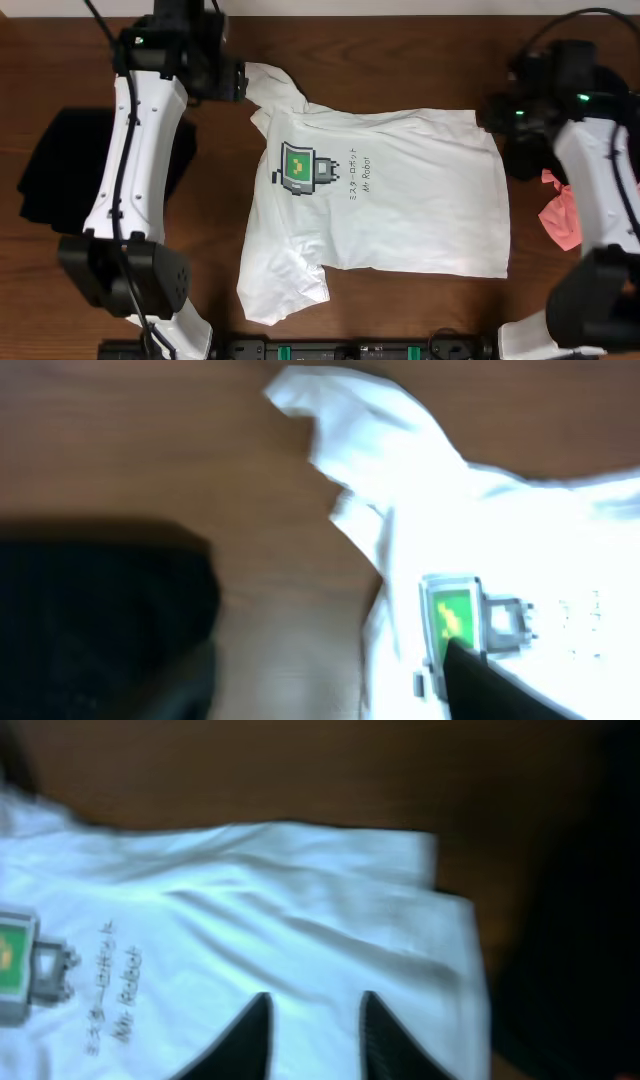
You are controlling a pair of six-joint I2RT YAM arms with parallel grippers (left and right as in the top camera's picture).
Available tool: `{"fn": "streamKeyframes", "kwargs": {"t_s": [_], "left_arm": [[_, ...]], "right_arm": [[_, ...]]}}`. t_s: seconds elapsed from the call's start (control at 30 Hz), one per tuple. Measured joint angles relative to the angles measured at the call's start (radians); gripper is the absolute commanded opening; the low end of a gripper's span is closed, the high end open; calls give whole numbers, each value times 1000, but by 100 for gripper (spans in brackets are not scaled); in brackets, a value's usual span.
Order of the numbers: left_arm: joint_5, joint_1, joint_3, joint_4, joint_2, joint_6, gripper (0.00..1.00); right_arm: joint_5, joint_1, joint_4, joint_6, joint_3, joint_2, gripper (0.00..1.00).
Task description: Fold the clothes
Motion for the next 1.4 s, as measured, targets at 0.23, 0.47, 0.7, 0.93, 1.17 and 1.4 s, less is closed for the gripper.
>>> {"fn": "streamKeyframes", "kwargs": {"t_s": [0.23,0.47,0.7,0.93,1.17,1.4], "left_arm": [[104,-48,-1,-104,11,-6,18],[135,-151,-141,-57,11,-12,6],[140,-211,-423,161,11,-31,6],[132,-214,-642,235,11,-38,6],[119,-214,-761,237,11,-46,6],[111,-214,-801,238,11,-51,6]], "right_arm": [[6,157,109,33,-8,216,6],[22,168,265,78,-15,368,1],[26,168,395,98,-18,404,1],[143,167,539,124,-18,446,3],[243,97,613,125,-18,454,3],[209,-13,655,132,-2,455,3]]}}
